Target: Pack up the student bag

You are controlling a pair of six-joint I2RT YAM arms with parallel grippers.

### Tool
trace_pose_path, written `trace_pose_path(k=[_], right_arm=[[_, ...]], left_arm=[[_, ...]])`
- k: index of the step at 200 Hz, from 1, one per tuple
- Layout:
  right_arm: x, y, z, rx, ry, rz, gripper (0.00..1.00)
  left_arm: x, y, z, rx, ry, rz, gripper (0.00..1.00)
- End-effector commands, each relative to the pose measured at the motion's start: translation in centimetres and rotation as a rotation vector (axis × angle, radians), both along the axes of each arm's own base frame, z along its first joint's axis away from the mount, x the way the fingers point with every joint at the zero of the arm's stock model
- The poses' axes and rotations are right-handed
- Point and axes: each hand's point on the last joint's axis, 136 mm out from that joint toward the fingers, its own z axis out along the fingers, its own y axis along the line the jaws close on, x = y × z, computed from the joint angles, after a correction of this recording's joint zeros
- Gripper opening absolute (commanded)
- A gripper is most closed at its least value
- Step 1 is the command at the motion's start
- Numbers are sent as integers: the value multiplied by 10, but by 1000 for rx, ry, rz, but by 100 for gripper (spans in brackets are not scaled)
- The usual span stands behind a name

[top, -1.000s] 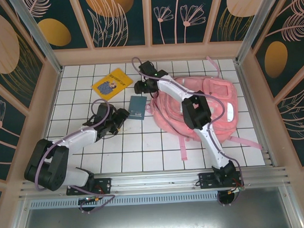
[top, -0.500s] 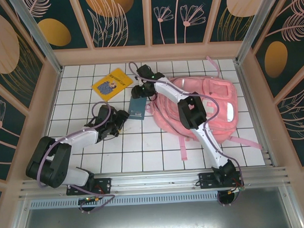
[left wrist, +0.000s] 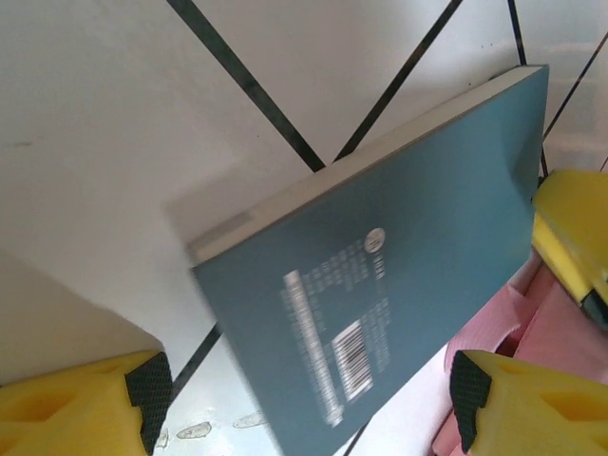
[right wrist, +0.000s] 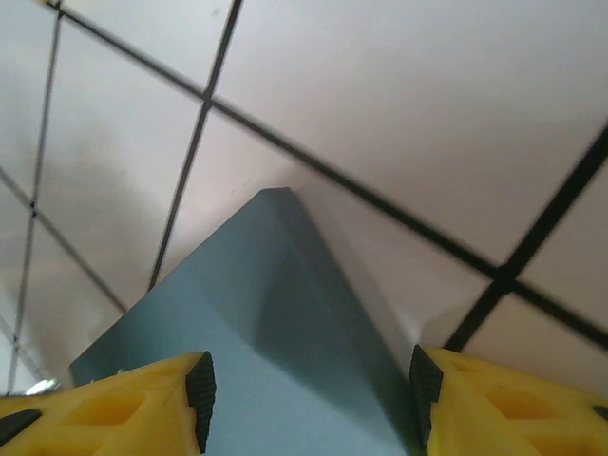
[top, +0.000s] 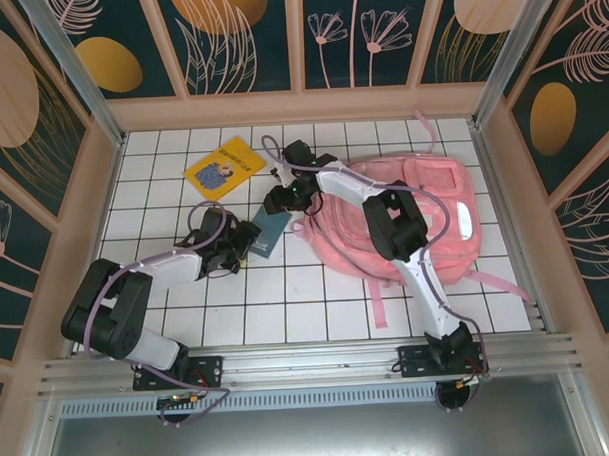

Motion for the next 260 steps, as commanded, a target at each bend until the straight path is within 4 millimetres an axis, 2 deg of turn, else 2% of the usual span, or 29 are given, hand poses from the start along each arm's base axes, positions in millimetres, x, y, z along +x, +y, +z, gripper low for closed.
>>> trace_pose_path(k=[1,32,74,118,142,155,169,183,199,213,239,260], right_arm=[[-41,8,2,95,193,53,58],[-56,10,9,224,311,53,55],[-70,10,34,396,418,62,52],[-82,9,39,446,478,77,50],[-85,7,32,412,477,63,48],[-80,3,24,375,460,36,44],[-71,-5,19,348,444,-12,30],[-61,-15,21,341,413,-58,23],[-52,-21,36,357,369,-85,11],[-50,-22,55,379,326,-81,5],[-47,-22,105,436,220,-63,0],[-48,-24,147,494,148,-73,0]], left_arm=[[11,-3,-9,0,-9,-15,79],[7,-3,-13,3,1,-29,79],[4,-1,-15,7,-1,-38,79],[5,-3,-12,8,-12,-49,79],[5,-2,-11,9,-16,-50,78],[6,-3,-9,8,-22,-51,78],[5,-2,-5,11,-29,-53,78],[5,0,3,14,-42,-50,78],[4,7,16,21,-63,-41,78],[2,14,28,14,-79,-27,79],[2,24,59,-28,-151,-32,80],[5,11,99,-154,-281,-102,81]])
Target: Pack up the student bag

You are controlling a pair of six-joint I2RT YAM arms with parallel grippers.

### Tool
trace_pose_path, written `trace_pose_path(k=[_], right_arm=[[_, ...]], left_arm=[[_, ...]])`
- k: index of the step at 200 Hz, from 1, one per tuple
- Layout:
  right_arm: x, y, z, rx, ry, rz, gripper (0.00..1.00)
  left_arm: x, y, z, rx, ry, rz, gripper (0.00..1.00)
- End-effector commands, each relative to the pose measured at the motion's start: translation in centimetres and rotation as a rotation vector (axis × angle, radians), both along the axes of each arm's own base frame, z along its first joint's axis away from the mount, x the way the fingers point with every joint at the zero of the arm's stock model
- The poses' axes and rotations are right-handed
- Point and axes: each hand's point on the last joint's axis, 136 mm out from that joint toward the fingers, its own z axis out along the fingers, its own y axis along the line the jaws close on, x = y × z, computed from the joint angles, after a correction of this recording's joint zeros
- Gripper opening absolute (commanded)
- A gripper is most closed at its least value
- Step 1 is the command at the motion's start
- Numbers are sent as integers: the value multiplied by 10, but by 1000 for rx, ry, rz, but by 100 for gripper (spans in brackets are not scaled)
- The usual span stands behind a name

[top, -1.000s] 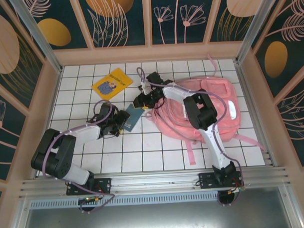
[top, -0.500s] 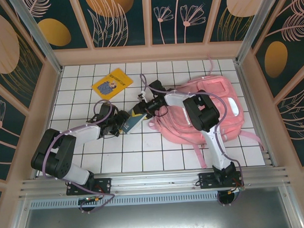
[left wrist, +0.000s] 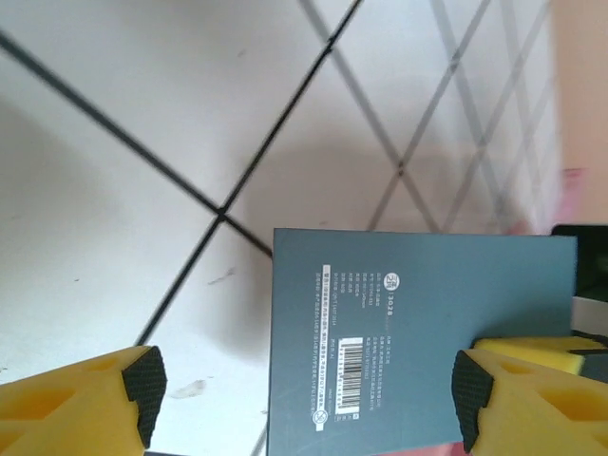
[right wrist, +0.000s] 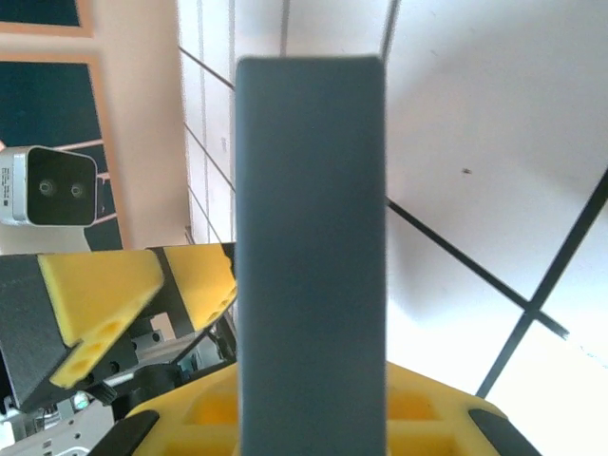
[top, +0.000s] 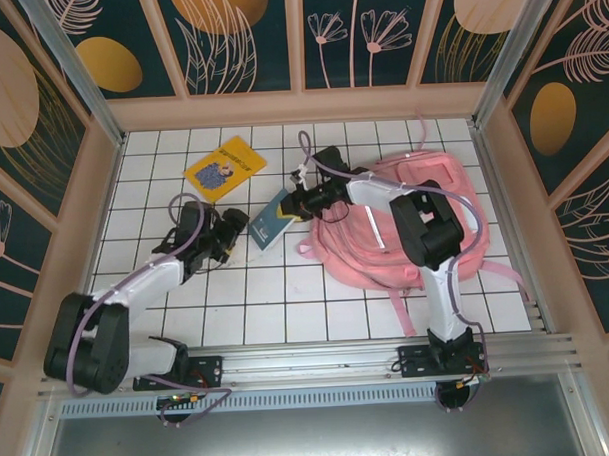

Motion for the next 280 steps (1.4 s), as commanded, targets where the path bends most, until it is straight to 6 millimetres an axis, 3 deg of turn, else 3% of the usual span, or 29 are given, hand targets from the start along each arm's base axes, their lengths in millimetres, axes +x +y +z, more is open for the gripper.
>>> trace_pose_path(k=[1,32,56,88,132,179,203,267,280], right_arm=[[2,0,77,99,-148,-34,0],[4,-19,126,195,-182,-120,0],[-6,-24,158,269,-194,-149,0],[-21,-30,191,360,-201,-166,0],[-43,-31,220,435,-203,-159,0],[-56,-22,224,437,-213,-141,0],[-51,-24,215,409,-215,-161,0],[-44,-29,203,362,-231,-206,0],[-44,-31,201,337,-246,-219,0]], left_arm=[[-4,-13,33,-93,-111,-104,81],[-5,-37,105,-206,-356,-257,83],[-9,-43,144,-282,-481,-291,85],[-10,-49,164,-350,-532,-318,85],[-13,-59,189,-487,-598,-365,83],[-23,-70,209,-572,-644,-428,78],[-30,-75,219,-596,-671,-456,64],[-29,-73,208,-543,-661,-448,0],[-28,-73,208,-516,-666,-457,0]])
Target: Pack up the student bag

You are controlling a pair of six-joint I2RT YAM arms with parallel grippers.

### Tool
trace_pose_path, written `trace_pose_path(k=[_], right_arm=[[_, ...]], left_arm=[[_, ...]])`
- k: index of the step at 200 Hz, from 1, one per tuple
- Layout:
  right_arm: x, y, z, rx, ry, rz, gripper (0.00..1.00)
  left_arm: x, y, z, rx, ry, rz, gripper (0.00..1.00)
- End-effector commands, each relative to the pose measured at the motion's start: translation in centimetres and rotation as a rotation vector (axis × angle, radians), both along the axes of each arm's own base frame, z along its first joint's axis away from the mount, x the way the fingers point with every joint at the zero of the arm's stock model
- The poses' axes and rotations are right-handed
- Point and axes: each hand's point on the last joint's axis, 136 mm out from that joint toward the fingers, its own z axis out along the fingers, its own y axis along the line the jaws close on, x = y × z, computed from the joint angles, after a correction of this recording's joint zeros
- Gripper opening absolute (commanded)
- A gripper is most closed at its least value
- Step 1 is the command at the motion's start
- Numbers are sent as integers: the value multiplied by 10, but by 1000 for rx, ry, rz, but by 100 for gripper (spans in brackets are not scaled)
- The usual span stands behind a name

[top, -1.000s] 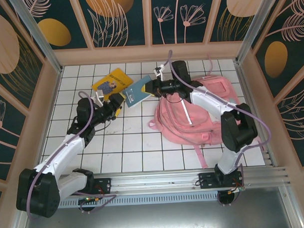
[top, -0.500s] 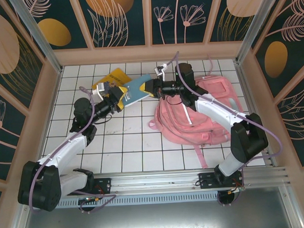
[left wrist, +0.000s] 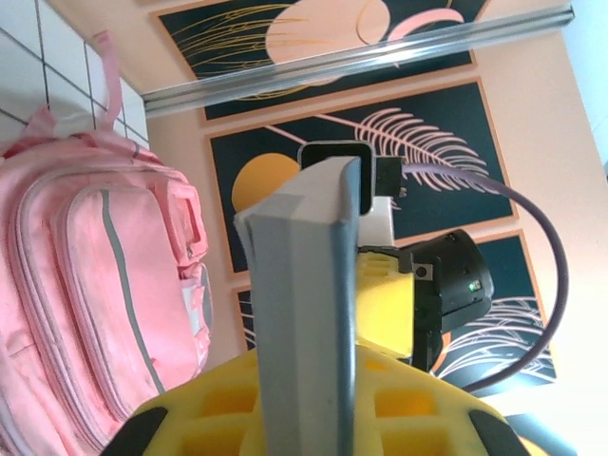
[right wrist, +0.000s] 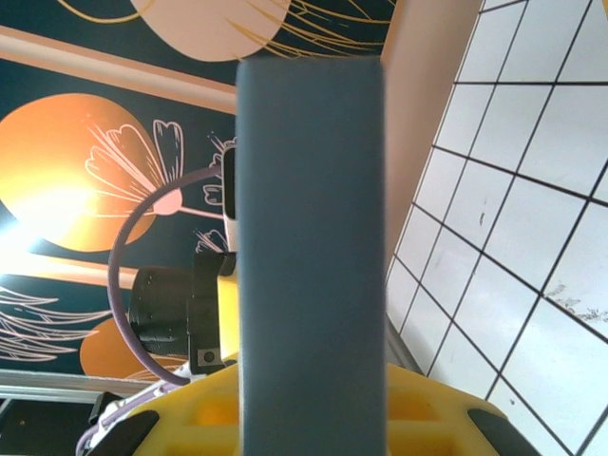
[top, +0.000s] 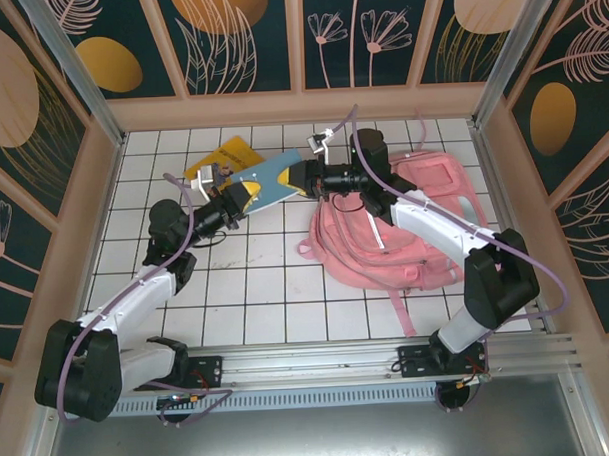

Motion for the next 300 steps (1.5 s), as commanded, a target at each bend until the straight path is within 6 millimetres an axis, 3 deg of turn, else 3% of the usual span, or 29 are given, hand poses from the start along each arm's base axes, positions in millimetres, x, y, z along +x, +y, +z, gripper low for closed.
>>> trace_pose_path(k=[1,9,34,52,86,108,125,165,201,227,300], right_arm=[[6,-8,4,-34,-69,-70,0],[6,-9,2,-60,-80,-83,3],[18,-29,-13,-247,-131,-219,41],[28,-62,-30,-438,-173,-374,50],[23,-113,-67,-769,-246,-479,50],[2,-117,-93,-951,-272,-360,48],[-22,-108,-108,-1033,-295,-256,48],[-61,-90,-146,-1207,-321,-84,49],[-70,-96,-183,-1455,-348,-14,49],[-64,-104,-189,-1528,-374,-39,49],[-56,-102,-165,-1505,-435,-105,46]], left_arm=[[-5,-1,16,25,-98,-8,0],[-4,-1,14,46,-100,1,0],[0,11,9,155,-106,86,0],[6,32,1,312,-90,221,0],[5,72,1,472,-78,426,0],[5,88,-3,538,-52,505,0],[6,99,-5,571,-44,560,0],[6,105,-3,579,-57,597,0],[10,100,-10,582,-37,568,0],[9,97,-13,567,-32,553,0],[10,93,-20,556,-20,530,0]])
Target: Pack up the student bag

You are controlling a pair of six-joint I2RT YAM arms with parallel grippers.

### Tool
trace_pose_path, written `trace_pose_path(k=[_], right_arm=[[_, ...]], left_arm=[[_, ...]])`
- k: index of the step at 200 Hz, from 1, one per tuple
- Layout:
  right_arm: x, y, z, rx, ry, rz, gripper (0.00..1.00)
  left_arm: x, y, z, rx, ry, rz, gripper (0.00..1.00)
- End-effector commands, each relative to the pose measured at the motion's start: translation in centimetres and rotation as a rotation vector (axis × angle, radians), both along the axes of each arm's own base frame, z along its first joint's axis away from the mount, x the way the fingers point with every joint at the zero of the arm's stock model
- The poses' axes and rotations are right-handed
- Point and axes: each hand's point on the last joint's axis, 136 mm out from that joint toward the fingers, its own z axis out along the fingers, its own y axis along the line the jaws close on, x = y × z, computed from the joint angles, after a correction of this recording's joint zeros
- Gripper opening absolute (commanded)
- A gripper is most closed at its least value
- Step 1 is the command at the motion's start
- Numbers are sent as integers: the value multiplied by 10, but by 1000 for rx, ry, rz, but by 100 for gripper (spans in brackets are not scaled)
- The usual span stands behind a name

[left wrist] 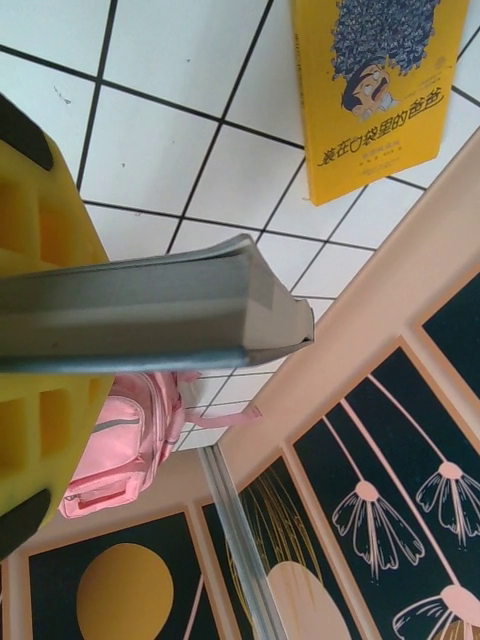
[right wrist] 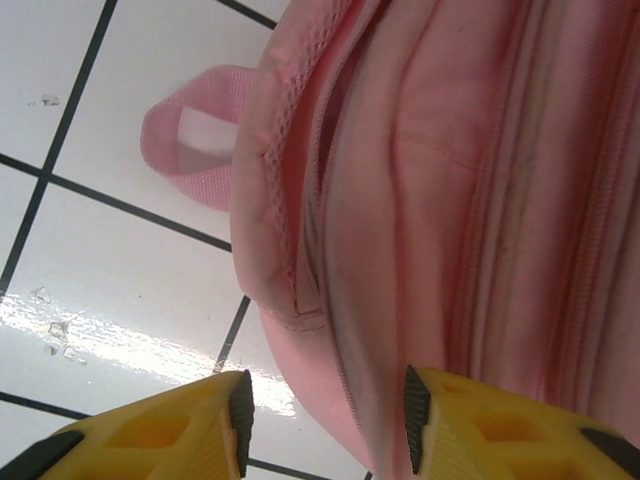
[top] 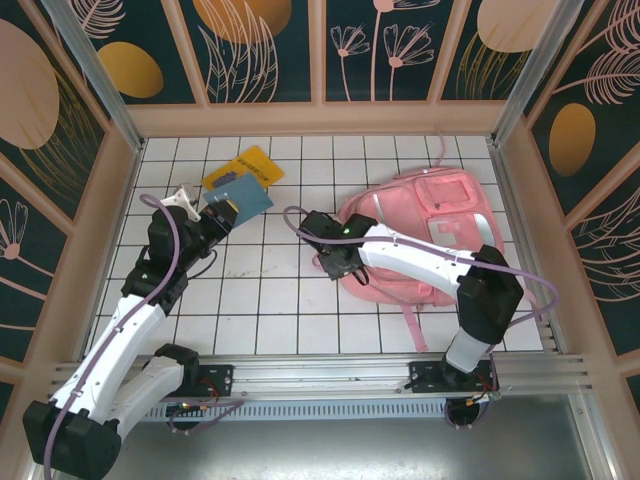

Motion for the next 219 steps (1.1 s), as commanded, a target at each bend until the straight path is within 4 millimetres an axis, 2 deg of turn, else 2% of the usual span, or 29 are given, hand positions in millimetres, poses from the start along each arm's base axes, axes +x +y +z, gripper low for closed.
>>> trace_pose_path(k=[1,54,87,98,113,144,179,198,219], right_arm=[[3,-7,21,-12,-55,0,46],[3,-19,-8,-59,-9,-16,46],[8,-37,-25,-93,3,-54,42],[10,-40,-27,-96,1,-65,39],[12,-40,-24,-89,-13,-68,28],[17,-35,-2,-40,-48,-72,0],[27,-35,40,30,-102,-90,0],[31,-35,71,164,-98,-100,0],[38,-42,109,331,-98,-121,0]], left_arm=[[3,-2,10,-23,-44,-12,0],[4,-8,4,-40,-24,-38,0],[2,-9,5,-39,-26,-46,0],[2,-9,5,-39,-27,-47,0],[1,-9,4,-40,-26,-47,0],[1,-10,3,-44,-25,-52,0],[2,-15,2,-54,-25,-78,0],[5,-23,-4,-74,-6,-114,0],[7,-43,-7,-136,12,-209,0]])
